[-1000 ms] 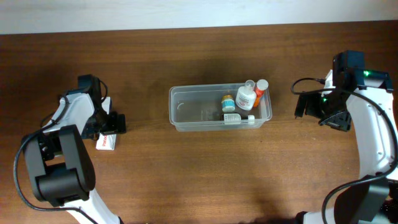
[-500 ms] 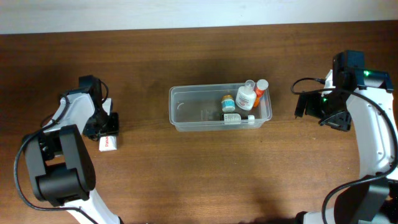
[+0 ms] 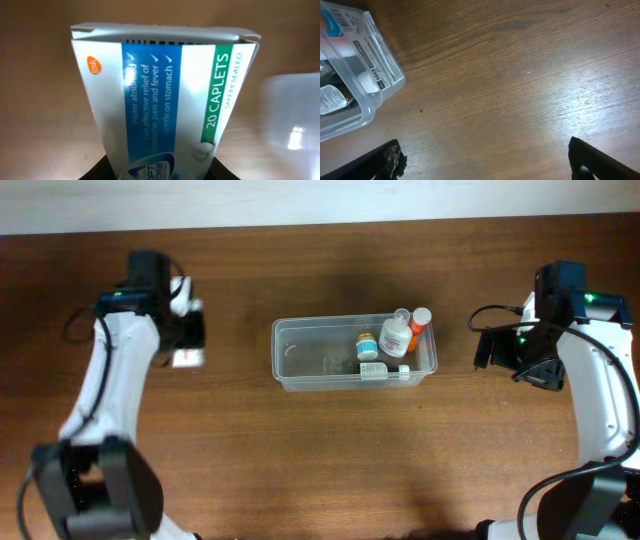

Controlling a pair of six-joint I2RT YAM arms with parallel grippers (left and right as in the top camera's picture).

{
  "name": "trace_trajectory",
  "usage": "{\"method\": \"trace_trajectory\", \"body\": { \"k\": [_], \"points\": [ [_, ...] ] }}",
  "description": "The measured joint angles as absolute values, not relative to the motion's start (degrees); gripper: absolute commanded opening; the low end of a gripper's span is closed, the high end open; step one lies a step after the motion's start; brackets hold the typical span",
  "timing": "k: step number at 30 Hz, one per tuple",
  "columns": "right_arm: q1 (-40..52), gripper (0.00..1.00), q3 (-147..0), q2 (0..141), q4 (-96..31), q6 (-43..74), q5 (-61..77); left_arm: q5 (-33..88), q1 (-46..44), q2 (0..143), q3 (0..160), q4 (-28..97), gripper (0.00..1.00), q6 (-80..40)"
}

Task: Pack container
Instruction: 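Carry the Panadol box over the container's left end with the left gripper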

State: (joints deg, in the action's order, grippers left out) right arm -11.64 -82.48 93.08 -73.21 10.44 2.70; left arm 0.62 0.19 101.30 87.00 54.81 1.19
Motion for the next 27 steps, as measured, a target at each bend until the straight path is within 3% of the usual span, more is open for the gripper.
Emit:
{"method": "trace_trajectory", "body": {
  "k": [6, 10, 18, 27],
  "points": [
    [-11.6, 0.99, -82.4, 91.2, -75.0, 10.5, 2.8, 1.1, -15.6, 94.8, 90.5, 54.6, 0.31, 9.6],
    [-11.6, 0.99, -82.4, 84.2, -77.9, 10.6, 2.9, 1.1, -20.5, 95.7, 90.5, 53.4, 0.31, 12.0],
    [-11.6, 0.98, -78.5, 70.5, -80.0, 10.5, 2.9, 1.1, -26.3, 99.0, 90.5, 48.7, 0.29, 17.7],
    [-11.6, 0.98, -71.1, 69.1, -78.2, 10.1, 2.9, 1.0, -26.8, 108.0, 90.5, 47.5, 0.28, 19.3]
  ]
}}
